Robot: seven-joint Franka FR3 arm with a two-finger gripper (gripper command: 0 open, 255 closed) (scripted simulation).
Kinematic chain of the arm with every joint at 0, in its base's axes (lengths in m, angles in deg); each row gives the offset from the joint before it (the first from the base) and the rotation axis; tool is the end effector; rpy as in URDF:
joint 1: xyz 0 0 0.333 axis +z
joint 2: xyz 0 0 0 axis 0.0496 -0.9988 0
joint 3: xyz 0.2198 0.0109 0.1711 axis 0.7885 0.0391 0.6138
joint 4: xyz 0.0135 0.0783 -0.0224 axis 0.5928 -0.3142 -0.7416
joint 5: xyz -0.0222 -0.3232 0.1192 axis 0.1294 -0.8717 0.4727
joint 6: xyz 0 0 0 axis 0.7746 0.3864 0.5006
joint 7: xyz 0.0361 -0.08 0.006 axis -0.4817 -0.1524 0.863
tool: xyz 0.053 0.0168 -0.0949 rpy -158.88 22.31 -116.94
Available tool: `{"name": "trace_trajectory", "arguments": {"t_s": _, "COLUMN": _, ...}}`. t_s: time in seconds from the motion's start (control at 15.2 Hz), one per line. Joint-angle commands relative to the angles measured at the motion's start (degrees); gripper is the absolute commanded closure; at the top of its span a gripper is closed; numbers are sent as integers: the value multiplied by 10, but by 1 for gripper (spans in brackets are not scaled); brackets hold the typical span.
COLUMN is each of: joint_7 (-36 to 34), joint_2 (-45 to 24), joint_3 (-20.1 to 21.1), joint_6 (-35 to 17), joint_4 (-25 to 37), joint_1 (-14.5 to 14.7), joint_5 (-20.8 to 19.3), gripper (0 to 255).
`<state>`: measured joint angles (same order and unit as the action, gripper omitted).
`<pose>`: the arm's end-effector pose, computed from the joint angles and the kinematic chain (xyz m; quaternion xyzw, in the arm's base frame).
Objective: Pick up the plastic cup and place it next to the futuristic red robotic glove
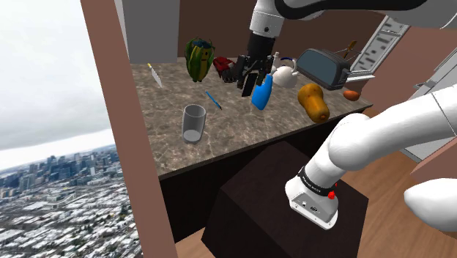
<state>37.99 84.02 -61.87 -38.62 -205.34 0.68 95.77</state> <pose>0.3381 0.0866 0.4910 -0.9951 0.0862 0.0458 0.0177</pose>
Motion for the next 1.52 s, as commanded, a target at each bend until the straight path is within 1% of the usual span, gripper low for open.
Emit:
{"name": "trace_trajectory", "arguments": {"t_s": 0.0, "joint_7": -29, "joint_2": -27, "joint_3": 21, "joint_6": -28, "joint_4": 4, "joint_1": 6, "joint_5": 10, "gripper": 0}}
{"name": "trace_trajectory", "arguments": {"t_s": 0.26, "joint_7": -82, "joint_2": -94, "joint_3": 59, "joint_6": -80, "joint_4": 26, "joint_1": 13, "joint_5": 18, "gripper": 0}}
{"name": "trace_trajectory", "arguments": {"t_s": 0.53, "joint_7": -139, "joint_2": -170, "joint_3": 94, "joint_6": -127, "joint_4": 61, "joint_1": 18, "joint_5": 12, "gripper": 0}}
{"name": "trace_trajectory", "arguments": {"t_s": 0.73, "joint_7": -183, "joint_2": -232, "joint_3": 117, "joint_6": -157, "joint_4": 95, "joint_1": 22, "joint_5": -2, "gripper": 0}}
{"name": "trace_trajectory", "arguments": {"t_s": 0.99, "joint_7": -247, "joint_2": -319, "joint_3": 139, "joint_6": -189, "joint_4": 152, "joint_1": 31, "joint_5": -34, "gripper": 0}}
{"name": "trace_trajectory", "arguments": {"t_s": 1.06, "joint_7": -254, "joint_2": -329, "joint_3": 141, "joint_6": -192, "joint_4": 159, "joint_1": 33, "joint_5": -39, "gripper": 0}}
{"name": "trace_trajectory", "arguments": {"t_s": 1.45, "joint_7": -259, "joint_2": -349, "joint_3": 142, "joint_6": -237, "joint_4": 132, "joint_1": 36, "joint_5": -46, "gripper": 0}}
